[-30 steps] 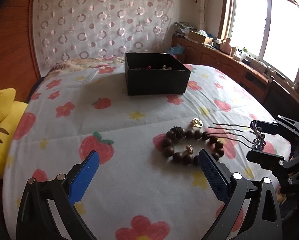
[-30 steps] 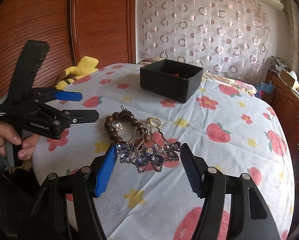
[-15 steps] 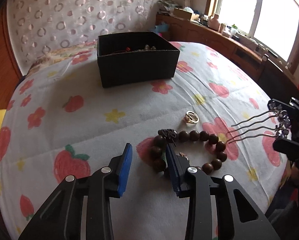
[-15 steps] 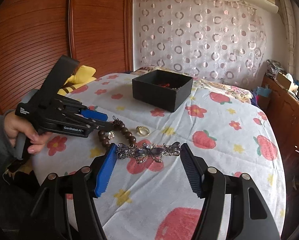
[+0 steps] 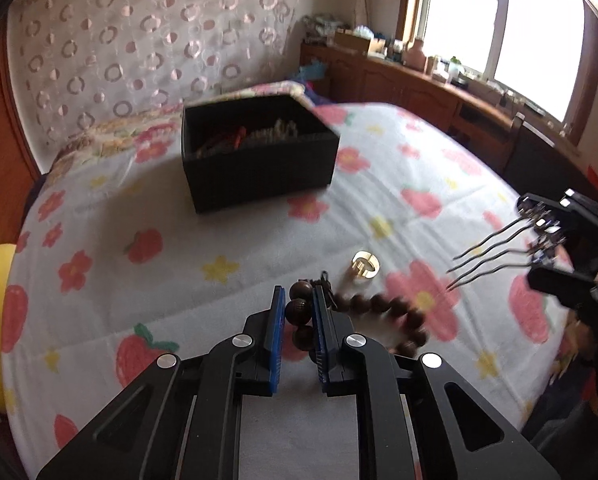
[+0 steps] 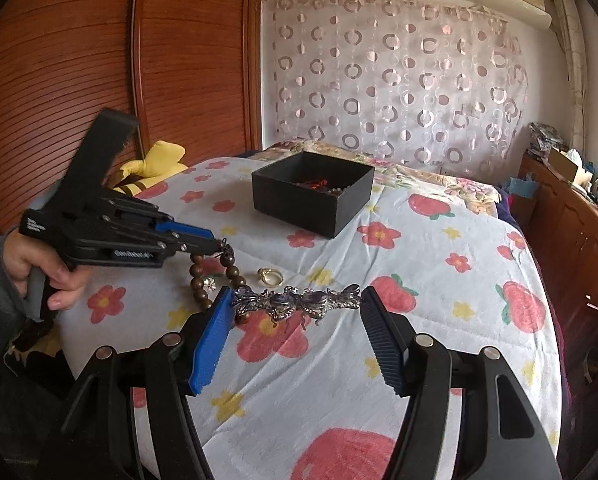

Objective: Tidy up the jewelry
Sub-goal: 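Grasp the brown bead bracelet with the left gripper while the right grasps the silver butterfly hairpins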

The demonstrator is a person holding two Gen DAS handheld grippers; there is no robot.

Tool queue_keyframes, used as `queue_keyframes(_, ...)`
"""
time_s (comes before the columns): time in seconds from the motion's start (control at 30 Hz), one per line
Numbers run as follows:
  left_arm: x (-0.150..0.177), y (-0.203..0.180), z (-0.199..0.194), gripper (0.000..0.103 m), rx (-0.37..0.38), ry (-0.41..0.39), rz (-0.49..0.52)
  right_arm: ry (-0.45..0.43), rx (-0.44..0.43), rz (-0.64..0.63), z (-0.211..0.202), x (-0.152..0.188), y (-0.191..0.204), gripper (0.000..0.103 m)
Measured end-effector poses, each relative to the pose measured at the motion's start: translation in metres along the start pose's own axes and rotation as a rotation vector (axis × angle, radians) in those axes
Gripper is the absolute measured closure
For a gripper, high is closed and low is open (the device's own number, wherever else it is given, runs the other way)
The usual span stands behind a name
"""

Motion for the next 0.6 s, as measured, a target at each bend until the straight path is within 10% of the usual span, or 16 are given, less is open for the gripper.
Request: queue_keyframes(0.6,-0.066,-0.009,-0.044,0.091,-0.012,-0.163,0.011,-0.042,0.014,-0.036,0.002,-0.033,-0.002,0.036)
Point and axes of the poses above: each gripper's, at about its wrist camera, not at the fingertips, and z roughly the way its jaws point, y to its left, x to its underside, the point moved 3 cm from there along z, roughly the way its jaws point, and after that the axes turned 4 degrees about z, right-handed, at the moved point
